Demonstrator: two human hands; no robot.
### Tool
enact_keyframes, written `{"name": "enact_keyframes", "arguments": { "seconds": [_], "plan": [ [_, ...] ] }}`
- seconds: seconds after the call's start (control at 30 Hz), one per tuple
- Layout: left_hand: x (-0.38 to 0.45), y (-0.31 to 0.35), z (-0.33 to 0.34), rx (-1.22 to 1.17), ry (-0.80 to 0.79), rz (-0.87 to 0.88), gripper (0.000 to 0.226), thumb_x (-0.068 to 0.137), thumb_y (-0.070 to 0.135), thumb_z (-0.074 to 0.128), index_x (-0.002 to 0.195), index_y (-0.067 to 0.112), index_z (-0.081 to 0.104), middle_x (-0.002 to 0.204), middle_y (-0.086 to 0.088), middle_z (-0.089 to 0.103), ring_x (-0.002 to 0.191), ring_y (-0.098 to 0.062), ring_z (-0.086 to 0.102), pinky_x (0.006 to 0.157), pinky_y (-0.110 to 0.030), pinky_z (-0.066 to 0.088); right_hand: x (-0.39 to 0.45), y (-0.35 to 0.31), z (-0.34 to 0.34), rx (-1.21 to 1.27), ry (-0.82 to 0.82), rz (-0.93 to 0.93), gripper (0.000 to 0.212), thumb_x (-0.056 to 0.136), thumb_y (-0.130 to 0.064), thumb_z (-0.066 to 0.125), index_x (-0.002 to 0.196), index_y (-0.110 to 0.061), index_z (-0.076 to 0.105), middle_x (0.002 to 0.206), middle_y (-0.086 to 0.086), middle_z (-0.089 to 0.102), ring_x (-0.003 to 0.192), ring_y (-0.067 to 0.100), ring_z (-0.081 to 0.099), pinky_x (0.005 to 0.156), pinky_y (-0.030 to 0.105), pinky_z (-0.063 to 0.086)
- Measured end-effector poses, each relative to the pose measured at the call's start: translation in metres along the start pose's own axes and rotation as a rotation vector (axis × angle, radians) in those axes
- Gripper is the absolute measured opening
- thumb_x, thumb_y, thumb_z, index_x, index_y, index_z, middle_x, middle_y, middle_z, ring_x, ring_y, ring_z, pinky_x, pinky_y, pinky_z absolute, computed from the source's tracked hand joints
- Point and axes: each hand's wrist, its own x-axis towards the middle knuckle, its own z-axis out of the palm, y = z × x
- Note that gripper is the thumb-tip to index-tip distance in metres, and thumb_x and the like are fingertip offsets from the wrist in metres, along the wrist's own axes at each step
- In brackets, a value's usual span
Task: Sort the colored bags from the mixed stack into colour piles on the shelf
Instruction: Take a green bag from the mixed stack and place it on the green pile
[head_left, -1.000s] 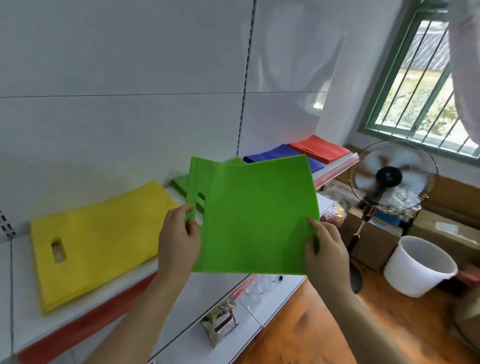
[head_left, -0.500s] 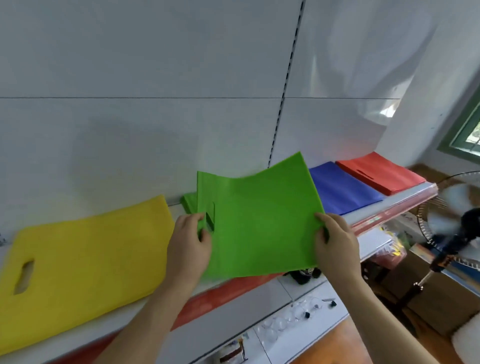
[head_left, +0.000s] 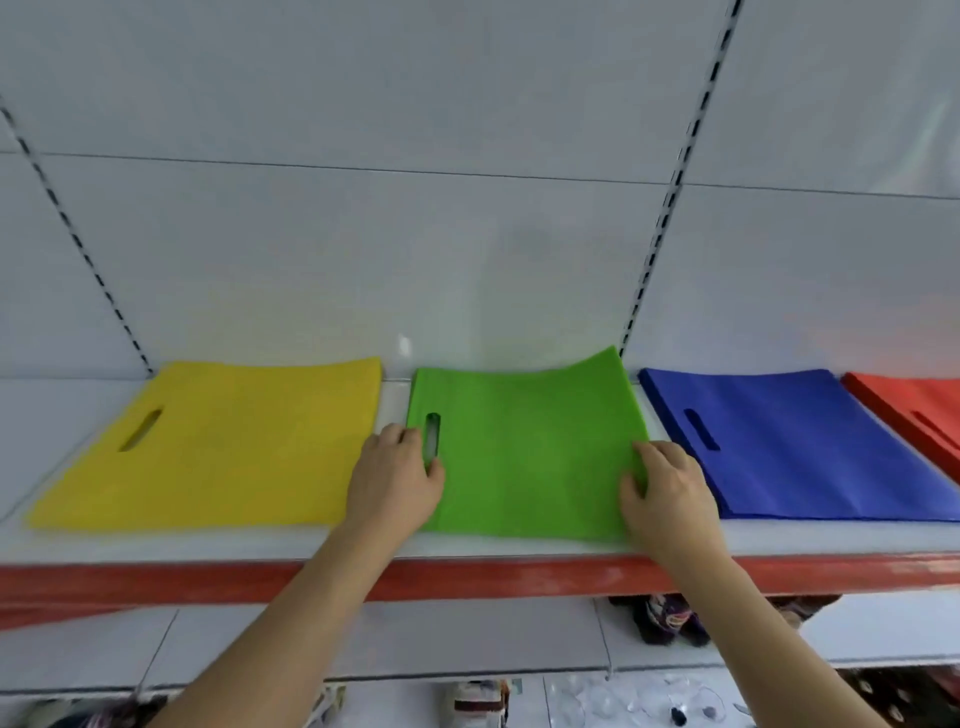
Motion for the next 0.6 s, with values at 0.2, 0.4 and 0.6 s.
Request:
{"name": "enact_keyframes", "arguments": {
  "seconds": [0.2, 0.4, 0.6],
  "plan": [
    [-0.003, 0.007, 0.003, 0.104, 0.009, -0.03, 0.049, 0.101, 0.042, 0.049, 0.135, 0.009, 0.062, 0.128, -0.008, 0.065, 0.116, -0.029, 0.058, 0.099, -0.041, 0.051, 0.012, 0.008, 0.01, -0.046, -0.078, -0.016, 0.051, 0.102, -0.035, 0.055, 0.143, -0.005, 0.054, 0.146, 0.009, 0.054, 0.133, 0.03, 0.049, 0.111, 0.046, 0.047],
    [-0.001, 0.013, 0.002, 0.164, -0.003, -0.052, 0.048, 0.103, 0.043, 0.044, 0.134, 0.012, 0.062, 0.126, -0.006, 0.067, 0.115, -0.028, 0.059, 0.095, -0.04, 0.051, 0.025, 0.007, 0.013, -0.168, -0.151, -0.06, 0.058, 0.106, -0.046, 0.044, 0.147, -0.005, 0.049, 0.153, 0.011, 0.049, 0.143, 0.029, 0.042, 0.122, 0.042, 0.035],
    [0.002, 0.015, 0.002, 0.161, -0.009, -0.058, 0.048, 0.104, 0.043, 0.042, 0.134, 0.012, 0.062, 0.127, -0.006, 0.066, 0.117, -0.028, 0.057, 0.096, -0.04, 0.051, 0.025, 0.008, 0.014, -0.209, -0.184, -0.067, 0.063, 0.107, -0.053, 0.034, 0.149, -0.006, 0.048, 0.163, 0.015, 0.036, 0.153, 0.031, 0.027, 0.128, 0.045, 0.025]
  ]
}}
